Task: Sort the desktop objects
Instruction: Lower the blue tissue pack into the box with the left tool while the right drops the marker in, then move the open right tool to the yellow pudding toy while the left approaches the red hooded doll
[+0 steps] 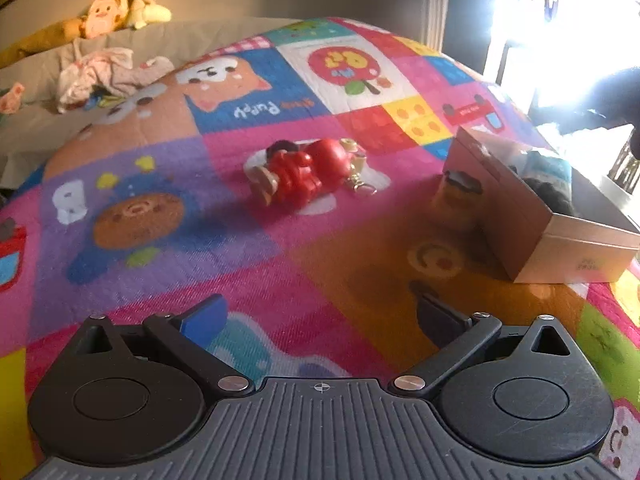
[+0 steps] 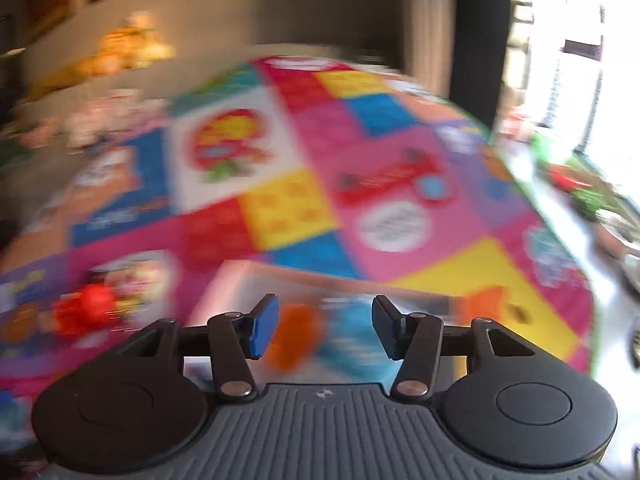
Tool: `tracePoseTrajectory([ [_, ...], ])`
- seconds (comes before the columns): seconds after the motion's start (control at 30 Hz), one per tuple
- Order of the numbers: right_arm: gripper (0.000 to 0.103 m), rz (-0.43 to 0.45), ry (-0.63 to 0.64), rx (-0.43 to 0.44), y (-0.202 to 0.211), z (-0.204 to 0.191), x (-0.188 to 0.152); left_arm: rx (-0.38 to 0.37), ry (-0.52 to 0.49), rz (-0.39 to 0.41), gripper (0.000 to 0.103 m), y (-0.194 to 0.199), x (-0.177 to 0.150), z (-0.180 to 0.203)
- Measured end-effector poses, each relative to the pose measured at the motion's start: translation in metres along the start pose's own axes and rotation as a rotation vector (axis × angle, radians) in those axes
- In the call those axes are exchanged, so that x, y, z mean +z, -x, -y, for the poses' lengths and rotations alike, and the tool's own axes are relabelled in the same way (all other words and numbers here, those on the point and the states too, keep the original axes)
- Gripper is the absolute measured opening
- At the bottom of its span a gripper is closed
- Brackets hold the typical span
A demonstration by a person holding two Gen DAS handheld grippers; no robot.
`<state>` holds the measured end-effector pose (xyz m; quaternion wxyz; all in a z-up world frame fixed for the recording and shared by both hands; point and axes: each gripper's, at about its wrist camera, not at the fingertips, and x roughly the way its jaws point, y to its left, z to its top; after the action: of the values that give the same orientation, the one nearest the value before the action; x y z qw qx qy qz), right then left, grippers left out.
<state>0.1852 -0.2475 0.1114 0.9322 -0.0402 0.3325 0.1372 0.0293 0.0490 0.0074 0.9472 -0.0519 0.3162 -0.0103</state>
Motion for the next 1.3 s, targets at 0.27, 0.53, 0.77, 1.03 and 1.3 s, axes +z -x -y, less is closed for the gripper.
tracePoseTrajectory([
  [0.27, 0.050, -0.124, 0.207, 0.128, -0.045, -0.107, 0.009, -0.024, 0.050, -0.012, 0.103, -0.002, -0.002, -0.008],
  [0.53, 0.047, -0.249, 0.274, 0.074, -0.076, -0.139, -0.017, -0.049, 0.078, -0.001, 0.103, -0.001, -0.002, -0.011],
  [0.77, 0.047, -0.378, 0.220, 0.361, -0.032, -0.144, -0.041, -0.058, 0.087, 0.000, 0.103, 0.000, -0.002, -0.013],
  [1.03, 0.064, -0.103, 0.253, 0.310, 0.033, -0.122, -0.073, -0.063, 0.108, 0.005, 0.103, 0.000, -0.002, -0.016],
  [1.3, 0.047, -0.063, 0.225, 0.287, 0.018, -0.124, -0.114, -0.045, 0.141, 0.007, 0.103, -0.001, 0.004, -0.024],
])
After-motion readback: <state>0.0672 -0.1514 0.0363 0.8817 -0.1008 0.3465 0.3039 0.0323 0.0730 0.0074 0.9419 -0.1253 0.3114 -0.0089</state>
